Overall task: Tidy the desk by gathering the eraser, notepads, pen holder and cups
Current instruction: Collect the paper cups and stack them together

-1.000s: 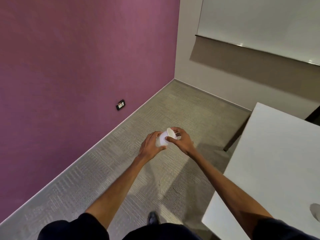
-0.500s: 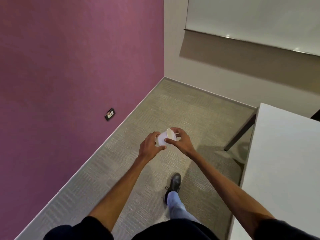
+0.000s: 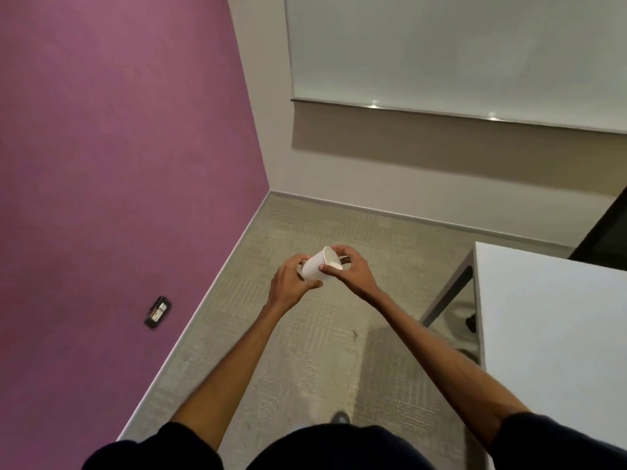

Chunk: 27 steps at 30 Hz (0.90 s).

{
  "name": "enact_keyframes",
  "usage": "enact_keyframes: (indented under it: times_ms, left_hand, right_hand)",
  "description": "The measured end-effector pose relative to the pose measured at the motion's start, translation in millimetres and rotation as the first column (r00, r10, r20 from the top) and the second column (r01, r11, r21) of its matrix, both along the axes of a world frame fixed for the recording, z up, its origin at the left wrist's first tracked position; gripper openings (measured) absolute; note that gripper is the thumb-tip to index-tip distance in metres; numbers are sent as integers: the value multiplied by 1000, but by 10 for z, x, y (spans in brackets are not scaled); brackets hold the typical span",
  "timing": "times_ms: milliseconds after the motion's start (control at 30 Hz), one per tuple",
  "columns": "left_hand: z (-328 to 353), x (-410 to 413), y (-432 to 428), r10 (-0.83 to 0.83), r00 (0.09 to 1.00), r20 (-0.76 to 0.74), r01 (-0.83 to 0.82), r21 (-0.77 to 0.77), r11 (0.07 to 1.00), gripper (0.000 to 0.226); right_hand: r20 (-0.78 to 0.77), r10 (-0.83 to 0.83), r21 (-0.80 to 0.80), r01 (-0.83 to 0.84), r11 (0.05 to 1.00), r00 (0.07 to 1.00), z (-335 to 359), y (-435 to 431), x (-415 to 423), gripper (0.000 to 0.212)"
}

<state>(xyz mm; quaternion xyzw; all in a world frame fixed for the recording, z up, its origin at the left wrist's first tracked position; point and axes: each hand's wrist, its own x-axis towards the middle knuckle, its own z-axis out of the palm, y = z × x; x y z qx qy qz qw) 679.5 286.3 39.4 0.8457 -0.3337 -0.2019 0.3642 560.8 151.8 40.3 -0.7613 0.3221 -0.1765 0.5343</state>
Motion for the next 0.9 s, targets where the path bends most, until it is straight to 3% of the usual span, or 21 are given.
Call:
enact_keyframes:
  times_ms: [500, 900]
  left_hand:
    - [-148, 1162, -2131, -263, 964, -44, 262, -28, 965, 64]
    - [-8, 2111, -4007, -499, 867, 15, 499, -53, 865, 60]
  right_hand:
    - [-67, -207, 0, 207, 978, 976, -91, -1829, 840, 61]
    - [-56, -419, -46, 417, 908, 906, 83, -3280, 1564, 64]
